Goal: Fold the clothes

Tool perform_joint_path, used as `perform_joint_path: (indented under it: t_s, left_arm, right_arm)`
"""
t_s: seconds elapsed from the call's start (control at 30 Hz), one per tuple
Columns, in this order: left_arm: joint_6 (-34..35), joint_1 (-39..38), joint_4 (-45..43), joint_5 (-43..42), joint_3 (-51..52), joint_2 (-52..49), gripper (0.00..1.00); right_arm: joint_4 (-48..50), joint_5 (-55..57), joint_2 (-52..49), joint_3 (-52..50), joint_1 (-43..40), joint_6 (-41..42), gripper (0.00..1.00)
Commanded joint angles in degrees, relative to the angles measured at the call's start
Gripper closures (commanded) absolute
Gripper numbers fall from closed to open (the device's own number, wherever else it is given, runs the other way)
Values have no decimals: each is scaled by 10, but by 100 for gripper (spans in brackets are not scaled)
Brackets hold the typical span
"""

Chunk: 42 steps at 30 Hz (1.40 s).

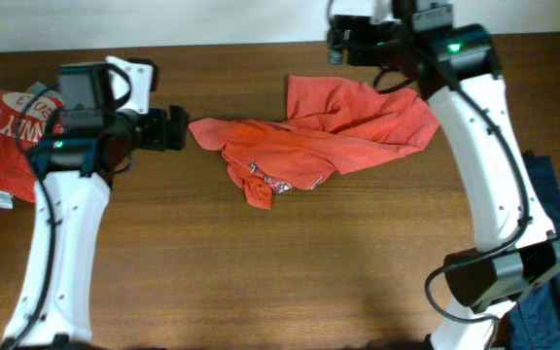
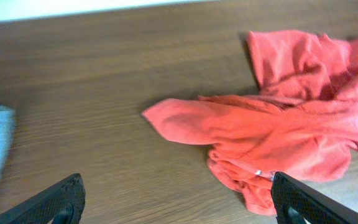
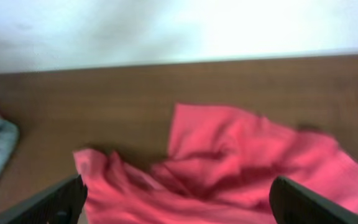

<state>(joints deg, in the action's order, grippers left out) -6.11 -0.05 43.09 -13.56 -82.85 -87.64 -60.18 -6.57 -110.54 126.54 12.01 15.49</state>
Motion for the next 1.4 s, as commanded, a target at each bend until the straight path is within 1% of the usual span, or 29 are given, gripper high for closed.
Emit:
perform_joint_path:
  t_s: [0.0,0.17,0.27,0.3,0.37,0.57,0.67,0.73,0.87,0.9,0.97,1.0,1.1,1.17,1.27,1.3,1.33,1.37]
  left_arm:
    - [7,-31,-15,-17,-9,-38,5]
    - [7,-59,-46,-7,-9,-83,5]
    - [7,-69,-52,30,-9,-106,4]
    - [7,-70,-54,39,-9,-112,1]
    - [-14,-70,-56,44,-9,-133,1]
    - [-42,-70,-89,44,-9,-189,1]
    - [-53,-66,-97,58,-9,-218,1]
    - [-54,-61,-110,72,-9,-236,1]
    - [-53,-48,-183,72,-9,-283,1]
    - [-51,-48,-218,72,-9,-301,1]
    - [-48,-48,-255,72,-9,-318,1]
    - [-36,-48,-288,72,-9,-337,1]
    - [-21,-48,-311,64,-9,-369,2]
    - [-21,-48,-290,28,-9,-386,8]
    - [-21,-48,-277,26,-9,-386,11]
    - [-19,-48,-275,26,-9,-386,19]
    - [-10,-48,-273,26,-9,-386,23]
    - [-5,-48,-270,26,-9,-386,43]
  right_arm:
    - [-54,-18,8,7,-54,15,1]
    - [-115,-18,3,-3,-127,13,1]
    - [-126,-18,3,-39,-172,13,1]
    - [-127,-18,3,-56,-186,13,1]
    - [-125,-18,3,-107,-207,9,1]
    - [-79,-19,3,-222,-219,-11,1]
    - [-64,-19,3,-252,-218,-20,1]
    - [-64,-19,3,-254,-218,-32,1]
    - [-59,-19,3,-254,-217,-32,1]
    - [-59,-19,3,-254,-217,-32,1]
    - [-62,-19,3,-254,-217,-32,1]
    - [-66,-19,3,-254,-217,-32,1]
    - [-72,-19,3,-254,-217,-32,1]
    - [-73,-19,3,-254,-217,-32,1]
    - [-70,-19,3,-254,-217,-32,1]
    - [-69,-19,3,-254,-217,-32,1]
    - [-68,-19,3,-254,-217,-32,0]
    - [-68,-18,3,-254,-217,-32,0]
